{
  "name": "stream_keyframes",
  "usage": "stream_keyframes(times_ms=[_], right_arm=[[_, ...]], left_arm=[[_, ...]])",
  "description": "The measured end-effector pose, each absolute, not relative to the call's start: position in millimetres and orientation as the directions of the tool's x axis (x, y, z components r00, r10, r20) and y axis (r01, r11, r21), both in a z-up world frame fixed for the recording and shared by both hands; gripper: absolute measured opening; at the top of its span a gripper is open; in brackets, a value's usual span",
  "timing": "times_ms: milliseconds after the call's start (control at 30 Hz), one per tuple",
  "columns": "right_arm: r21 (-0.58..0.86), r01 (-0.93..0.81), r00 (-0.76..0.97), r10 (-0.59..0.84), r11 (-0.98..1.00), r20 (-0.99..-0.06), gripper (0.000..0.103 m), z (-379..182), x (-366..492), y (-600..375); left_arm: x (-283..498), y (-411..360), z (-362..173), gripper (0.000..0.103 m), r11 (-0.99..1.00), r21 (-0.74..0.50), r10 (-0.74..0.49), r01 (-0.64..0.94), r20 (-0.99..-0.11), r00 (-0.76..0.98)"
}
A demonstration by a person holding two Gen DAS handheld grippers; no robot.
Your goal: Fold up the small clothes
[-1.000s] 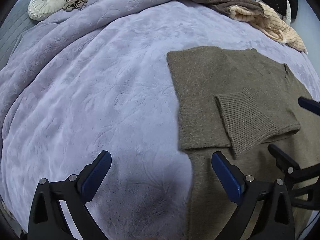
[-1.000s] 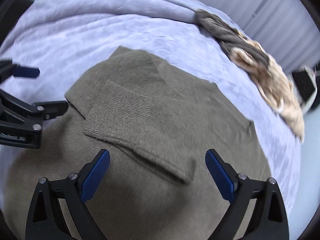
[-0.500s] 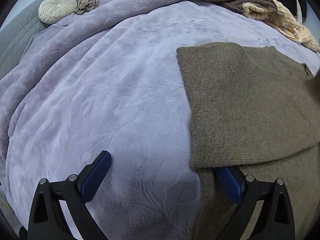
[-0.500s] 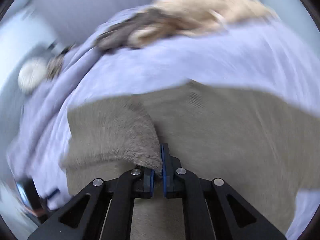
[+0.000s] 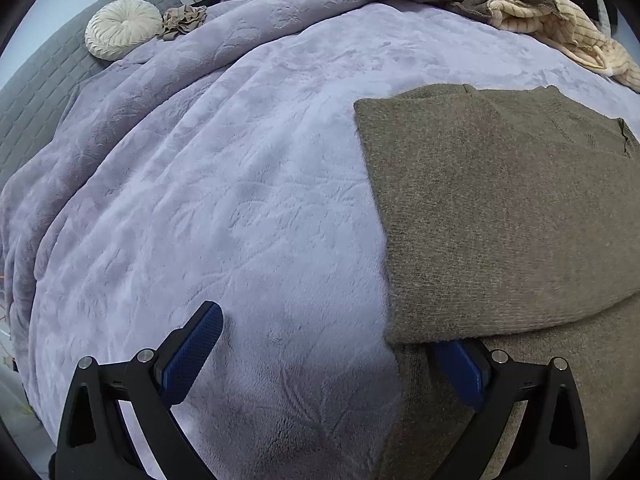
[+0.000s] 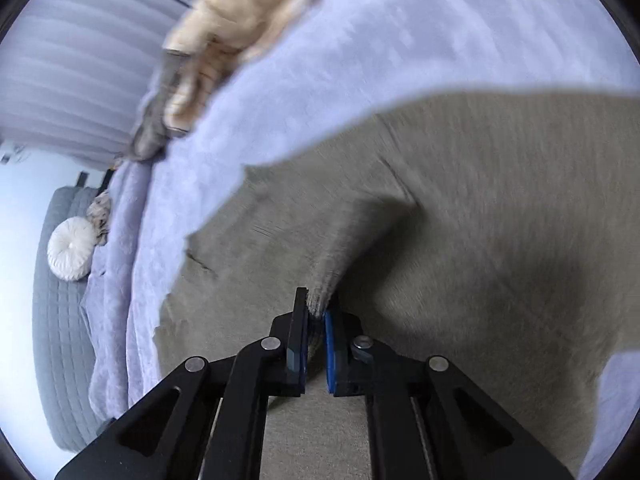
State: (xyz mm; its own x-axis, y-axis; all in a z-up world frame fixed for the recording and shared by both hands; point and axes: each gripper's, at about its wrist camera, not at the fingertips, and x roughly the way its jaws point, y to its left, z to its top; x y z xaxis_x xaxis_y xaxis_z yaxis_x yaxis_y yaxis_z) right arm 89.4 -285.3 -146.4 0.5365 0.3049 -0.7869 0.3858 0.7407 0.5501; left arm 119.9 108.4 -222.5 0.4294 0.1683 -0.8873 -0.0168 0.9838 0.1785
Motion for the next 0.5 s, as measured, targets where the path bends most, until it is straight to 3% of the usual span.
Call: stream_keyframes(times_ms=[100,200,300,333,400,500], right_arm=[[0.472,0.393,0.500,0.248,0.789,-0.830,0.007,-152,83,-292],[0.484,0.472,0.436,0.282,0.737,-0.855,0.008,-183,74,-308],[0.514,0.484,0.468,0.286,0.708,-0.836,0.019,-183,62,-316],[0.509,0.479,0.472,0.279,0.715,-0.836,0.028,-179,59,-315],[0.534,0.451,0.484,0.306,0.715,-0.820,0.039,-171,50,-309],[0.648,0.362,0.487,0.457,0.670,-0.744,0.040,-163,37,-273]], left_arm=[[123,109,-225,0.103,0.982,0.190,0.173,-0.002,-0.885,0.432],[118,108,-219,0.103,0.968,0.241,0.189,0.076,-0.889,0.417],[107,115,-202,0.103,0.945,0.278,0.186,0.172,-0.889,0.418],[105,121,-196,0.103,0.942,0.280,0.184,0.184,-0.892,0.414],[110,136,-183,0.103,0.959,0.212,0.125,0.187,-0.911,0.392],[136,152,-173,0.103,0.988,0.059,0.004,0.141,-0.932,0.362]])
